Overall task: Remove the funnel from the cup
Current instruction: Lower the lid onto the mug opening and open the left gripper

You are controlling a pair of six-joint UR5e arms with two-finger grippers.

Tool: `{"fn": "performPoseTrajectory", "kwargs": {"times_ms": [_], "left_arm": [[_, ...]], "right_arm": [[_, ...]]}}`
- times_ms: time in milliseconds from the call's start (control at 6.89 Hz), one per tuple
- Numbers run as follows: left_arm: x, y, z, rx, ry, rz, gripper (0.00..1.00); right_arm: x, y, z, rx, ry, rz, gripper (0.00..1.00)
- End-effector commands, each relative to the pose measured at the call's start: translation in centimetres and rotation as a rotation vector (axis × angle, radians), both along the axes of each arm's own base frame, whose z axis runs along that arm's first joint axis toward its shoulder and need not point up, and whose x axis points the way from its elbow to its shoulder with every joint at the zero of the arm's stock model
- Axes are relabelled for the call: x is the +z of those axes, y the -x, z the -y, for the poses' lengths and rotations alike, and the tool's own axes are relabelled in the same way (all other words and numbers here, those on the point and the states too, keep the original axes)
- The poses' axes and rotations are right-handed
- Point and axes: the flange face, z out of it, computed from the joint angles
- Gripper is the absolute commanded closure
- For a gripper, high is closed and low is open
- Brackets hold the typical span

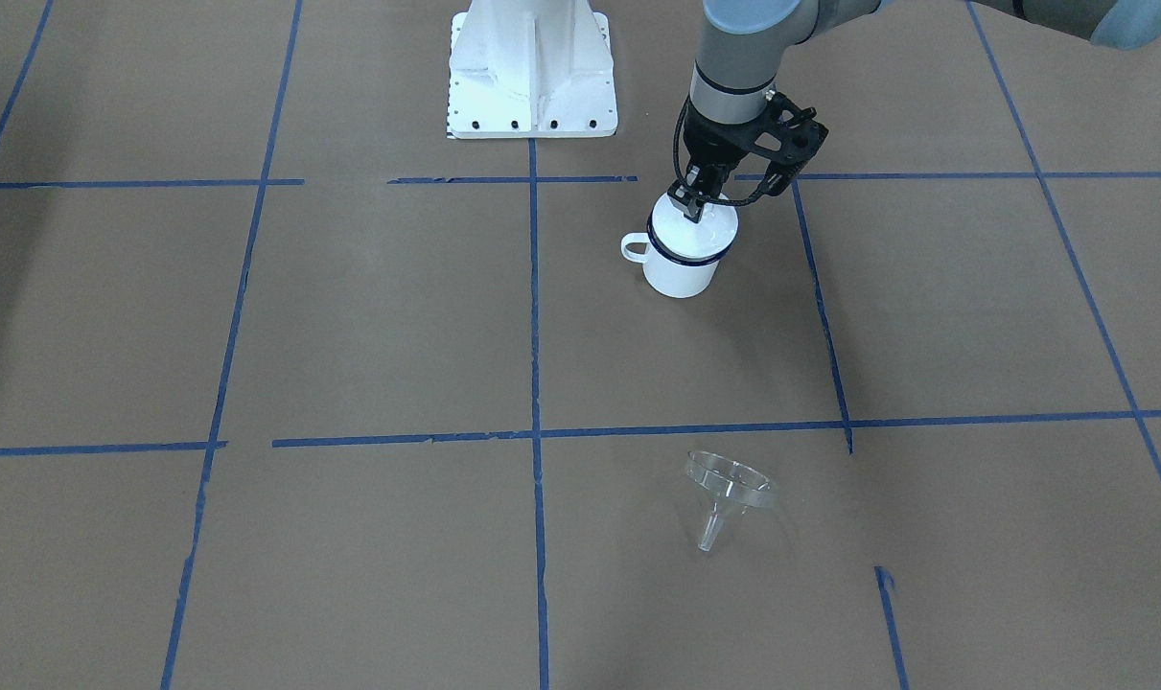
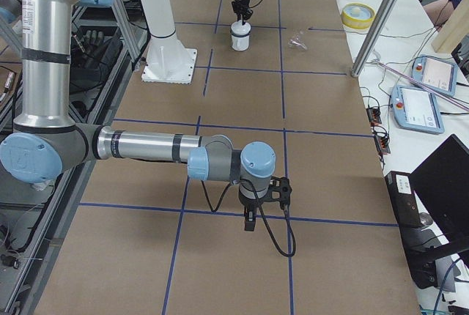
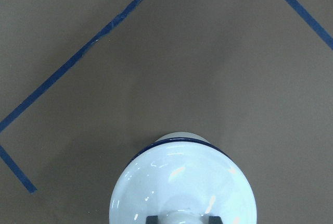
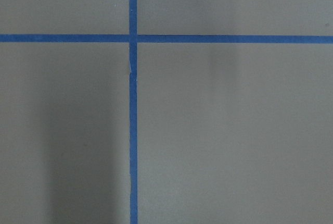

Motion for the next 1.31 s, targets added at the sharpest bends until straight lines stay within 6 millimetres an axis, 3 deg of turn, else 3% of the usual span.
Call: {"fn": "performPoseTrajectory", "kwargs": {"times_ms": [0, 580, 725, 870, 1015, 1160], "left_arm": [[0.1, -0.2, 0.1, 0.004, -0.004, -0.001, 1.00], [1.0, -1.2, 0.7, 0.011, -0.011, -0.004, 1.00], [0.9, -1.1, 0.7, 0.008, -0.011, -0.005, 0.73], [0.9, -1.1, 0.7, 0.010, -0.014, -0.005, 0.30], [1.1, -0.9, 0.6, 0.008, -0.014, -0.001, 0.00], [1.0, -0.8, 0.6, 0.007, -0.017, -0.003, 0.00]], "right_arm": [[0.0, 0.0, 0.0, 0.000, 0.000, 0.000, 0.00], [0.0, 0.0, 0.0, 0.000, 0.000, 0.000, 0.00], [0.0, 0.0, 0.0, 0.000, 0.000, 0.000, 0.00], [0.0, 0.0, 0.0, 0.000, 0.000, 0.000, 0.00], [0.0, 0.0, 0.0, 0.000, 0.000, 0.000, 0.00], [0.0, 0.0, 0.0, 0.000, 0.000, 0.000, 0.00]]}}
